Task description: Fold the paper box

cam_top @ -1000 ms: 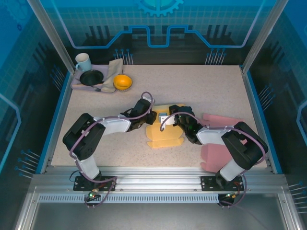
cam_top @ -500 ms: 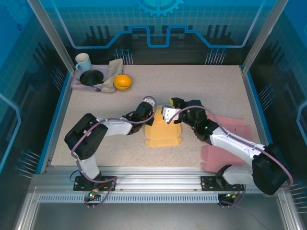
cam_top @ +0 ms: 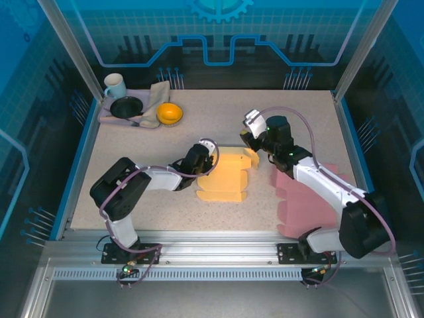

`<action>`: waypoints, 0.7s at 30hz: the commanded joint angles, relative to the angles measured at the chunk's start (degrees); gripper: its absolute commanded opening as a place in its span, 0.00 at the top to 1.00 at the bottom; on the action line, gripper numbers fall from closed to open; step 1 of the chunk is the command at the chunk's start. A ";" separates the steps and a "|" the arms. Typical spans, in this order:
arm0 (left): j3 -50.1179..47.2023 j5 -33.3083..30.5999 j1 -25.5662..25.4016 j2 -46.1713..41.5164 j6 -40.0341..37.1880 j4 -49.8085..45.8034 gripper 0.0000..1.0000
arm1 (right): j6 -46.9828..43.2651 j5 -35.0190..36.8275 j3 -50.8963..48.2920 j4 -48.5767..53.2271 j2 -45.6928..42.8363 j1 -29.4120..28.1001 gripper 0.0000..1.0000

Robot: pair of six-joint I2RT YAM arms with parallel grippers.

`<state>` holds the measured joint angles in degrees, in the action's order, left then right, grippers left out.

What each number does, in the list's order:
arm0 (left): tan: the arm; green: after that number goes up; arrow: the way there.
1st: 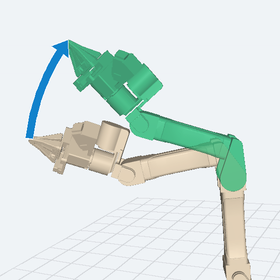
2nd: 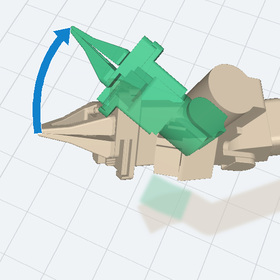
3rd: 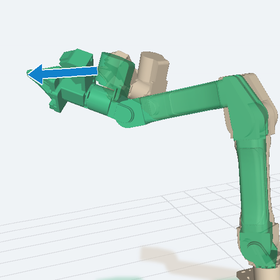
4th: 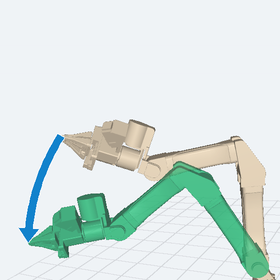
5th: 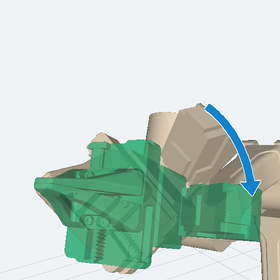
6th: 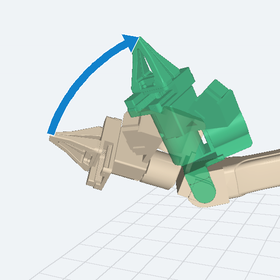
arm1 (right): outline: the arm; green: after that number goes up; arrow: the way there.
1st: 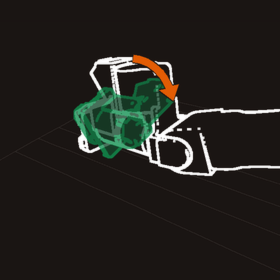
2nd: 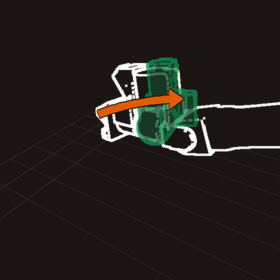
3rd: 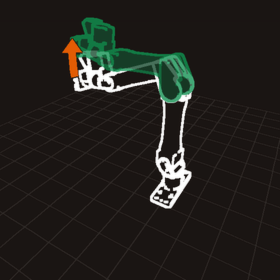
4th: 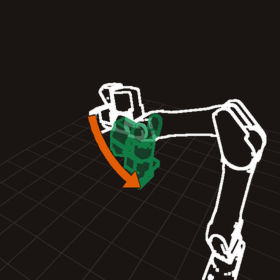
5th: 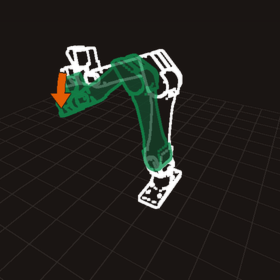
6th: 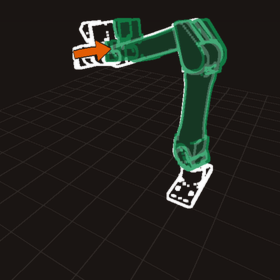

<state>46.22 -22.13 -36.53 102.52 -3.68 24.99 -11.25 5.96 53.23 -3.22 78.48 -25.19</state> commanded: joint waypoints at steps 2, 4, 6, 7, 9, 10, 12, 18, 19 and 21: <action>-1.47 -3.54 -0.71 1.97 -1.95 0.05 0.78 | 8.12 4.03 -1.45 0.70 2.56 -1.79 0.55; -1.56 -3.54 -0.75 2.44 -1.69 0.05 0.78 | 8.35 4.49 -1.64 0.41 3.88 -2.65 0.55; -1.75 -3.27 -0.74 2.76 -1.42 0.53 0.77 | 8.77 4.68 -1.40 0.56 5.52 -3.24 0.54; -1.74 -3.19 -0.78 2.95 -1.25 0.66 0.77 | 9.09 4.78 -1.09 0.85 6.21 -3.37 0.54; -1.58 -2.81 -0.75 3.12 -0.98 0.93 0.77 | 9.76 4.98 -0.64 1.07 7.61 -3.37 0.54; -1.52 -2.66 -0.76 3.25 -0.89 0.96 0.77 | 9.85 4.95 -0.52 1.10 8.18 -3.35 0.54; -1.36 -2.64 -0.78 3.38 -0.95 0.94 0.77 | 9.92 4.27 -0.41 1.20 9.06 -3.42 0.54; -0.86 -2.81 -0.74 4.23 -1.80 0.91 0.78 | 10.55 2.66 -0.65 0.68 10.63 -3.35 0.53; -0.74 -2.90 -0.76 4.46 -1.85 0.76 0.78 | 10.67 2.63 -0.75 0.71 10.82 -3.27 0.53; -0.67 -3.26 -0.82 4.84 -1.52 0.82 0.76 | 10.80 2.60 -1.18 0.63 11.19 -3.22 0.53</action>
<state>45.91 -24.27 -36.99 104.97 -4.51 28.45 -1.83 9.56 52.03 -2.55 88.64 -28.18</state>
